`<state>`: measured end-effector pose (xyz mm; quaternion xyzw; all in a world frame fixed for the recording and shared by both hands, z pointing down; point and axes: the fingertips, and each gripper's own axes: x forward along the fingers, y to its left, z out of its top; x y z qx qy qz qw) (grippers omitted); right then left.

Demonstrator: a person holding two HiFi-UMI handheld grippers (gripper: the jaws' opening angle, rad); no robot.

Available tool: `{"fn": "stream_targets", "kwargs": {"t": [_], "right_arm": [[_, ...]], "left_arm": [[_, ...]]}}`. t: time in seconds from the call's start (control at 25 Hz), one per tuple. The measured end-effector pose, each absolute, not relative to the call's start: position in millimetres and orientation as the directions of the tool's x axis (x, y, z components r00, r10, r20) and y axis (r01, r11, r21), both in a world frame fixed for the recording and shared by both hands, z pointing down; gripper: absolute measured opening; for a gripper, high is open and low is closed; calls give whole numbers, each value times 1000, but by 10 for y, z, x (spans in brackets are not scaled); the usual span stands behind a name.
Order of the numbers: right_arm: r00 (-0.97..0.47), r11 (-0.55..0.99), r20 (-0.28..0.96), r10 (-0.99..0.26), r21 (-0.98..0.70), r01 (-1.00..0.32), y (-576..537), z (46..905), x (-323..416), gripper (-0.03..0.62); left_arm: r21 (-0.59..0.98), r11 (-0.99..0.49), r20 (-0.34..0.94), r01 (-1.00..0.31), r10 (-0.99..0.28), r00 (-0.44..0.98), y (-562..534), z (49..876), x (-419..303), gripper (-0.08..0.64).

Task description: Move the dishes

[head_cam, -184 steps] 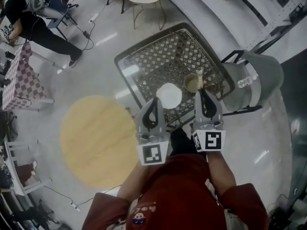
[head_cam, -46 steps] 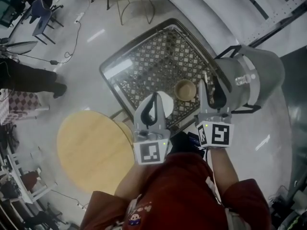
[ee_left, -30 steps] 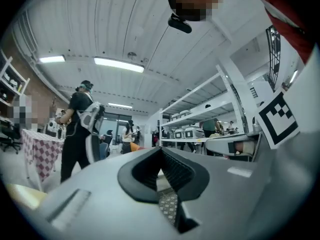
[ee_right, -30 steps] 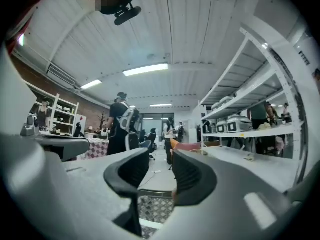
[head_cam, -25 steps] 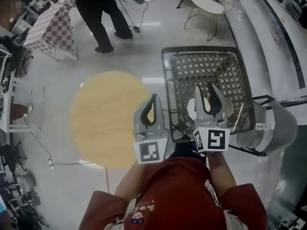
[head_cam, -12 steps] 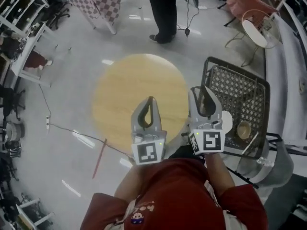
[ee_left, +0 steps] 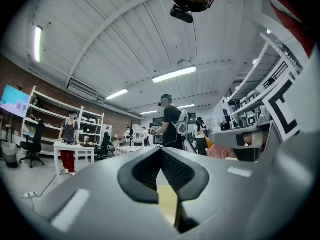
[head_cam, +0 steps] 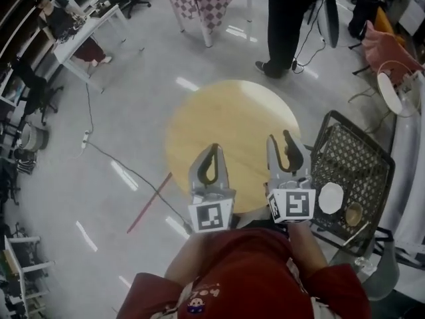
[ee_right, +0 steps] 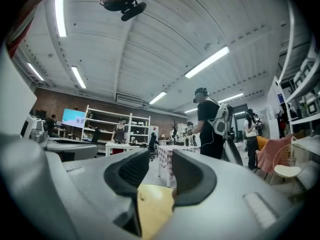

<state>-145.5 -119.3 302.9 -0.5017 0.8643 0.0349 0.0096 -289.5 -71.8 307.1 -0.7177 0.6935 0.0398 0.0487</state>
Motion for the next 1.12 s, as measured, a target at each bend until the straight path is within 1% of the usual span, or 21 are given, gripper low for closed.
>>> {"fn": "stream_targets", "kwargs": {"t": [0.24, 0.44, 0.6, 0.72, 0.84, 0.88, 1.12], "right_arm": [[-531, 530, -43, -846, 35, -847, -1180, 3040, -1773, 141], [-548, 546, -50, -835, 43, -836, -1138, 3007, -1950, 137], [-555, 553, -47, -831, 48, -832, -1128, 2987, -2049, 115], [-569, 566, -47, -821, 57, -822, -1099, 2977, -2114, 84], [-576, 573, -43, -816, 57, -817, -1079, 2997, -2162, 16], [-578, 576, -38, -815, 59, -815, -1073, 3012, -2180, 3], [-588, 585, -11, -809, 78, -807, -995, 3075, -2288, 2]], "left_arm": [[-16, -10, -118, -1000, -993, 11, -673, 3083, -3180, 6], [-19, -6, -142, -1000, -990, 9, -652, 3033, -3320, 6], [-27, -12, -147, -1000, -989, 16, -667, 3007, -3382, 6], [-25, -16, -150, -1000, -989, 19, -651, 2999, -3393, 6], [-33, -18, -166, -999, -986, 23, -648, 2988, -3398, 6], [-34, -18, -169, -999, -985, 23, -649, 2992, -3401, 6], [-18, -13, -163, -1000, -987, 16, -602, 3014, -3442, 6]]}}
